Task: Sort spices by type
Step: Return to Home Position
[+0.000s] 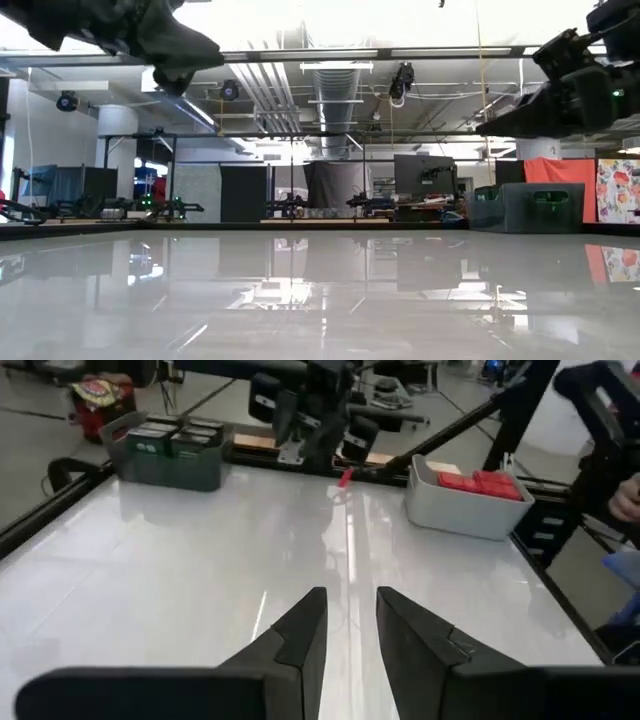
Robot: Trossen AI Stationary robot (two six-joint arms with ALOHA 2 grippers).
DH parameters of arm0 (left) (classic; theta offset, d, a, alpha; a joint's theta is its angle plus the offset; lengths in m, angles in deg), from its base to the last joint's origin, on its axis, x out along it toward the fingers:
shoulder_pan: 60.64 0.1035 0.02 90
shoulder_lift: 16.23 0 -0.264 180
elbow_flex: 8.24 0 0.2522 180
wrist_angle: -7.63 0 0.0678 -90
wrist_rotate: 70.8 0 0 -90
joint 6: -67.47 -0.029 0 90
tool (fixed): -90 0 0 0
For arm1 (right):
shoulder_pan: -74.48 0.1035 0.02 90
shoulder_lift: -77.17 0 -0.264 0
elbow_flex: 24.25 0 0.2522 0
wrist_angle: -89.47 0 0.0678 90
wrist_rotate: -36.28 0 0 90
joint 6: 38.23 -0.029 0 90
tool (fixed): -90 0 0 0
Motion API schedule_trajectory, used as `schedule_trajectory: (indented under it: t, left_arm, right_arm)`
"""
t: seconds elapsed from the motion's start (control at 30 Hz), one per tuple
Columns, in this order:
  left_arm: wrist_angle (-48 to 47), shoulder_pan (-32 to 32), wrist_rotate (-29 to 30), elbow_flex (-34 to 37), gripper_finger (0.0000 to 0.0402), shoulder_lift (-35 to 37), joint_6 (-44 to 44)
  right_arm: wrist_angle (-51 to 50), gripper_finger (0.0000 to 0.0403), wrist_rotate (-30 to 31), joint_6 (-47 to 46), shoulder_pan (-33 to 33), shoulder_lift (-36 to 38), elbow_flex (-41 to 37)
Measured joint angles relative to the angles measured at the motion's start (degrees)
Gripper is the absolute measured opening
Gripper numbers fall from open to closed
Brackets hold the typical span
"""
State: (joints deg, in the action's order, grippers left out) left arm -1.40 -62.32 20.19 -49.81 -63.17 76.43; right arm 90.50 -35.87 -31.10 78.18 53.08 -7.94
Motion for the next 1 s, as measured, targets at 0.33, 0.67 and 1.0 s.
schedule_trajectory:
  t: [0.33, 0.67, 1.0]
  left_arm:
    - [2.1, 0.4, -0.5, 9.9, 0.0075, 12.7, -3.0]
    - [11.3, 0.4, 1.5, 24.7, 0.0075, 26.8, -7.8]
    - [4.5, 0.3, -0.3, 24.1, 0.0075, 35.0, -9.1]
  right_arm:
    - [-18.5, 0.0089, -6.5, 0.5, 0.0, 23.4, 0.4]
    - [-18.3, 0.0036, -8.8, 1.3, -0.1, 19.9, 0.2]
    - [-18.3, 0.0040, -8.4, -0.3, -0.1, 18.4, 0.1]
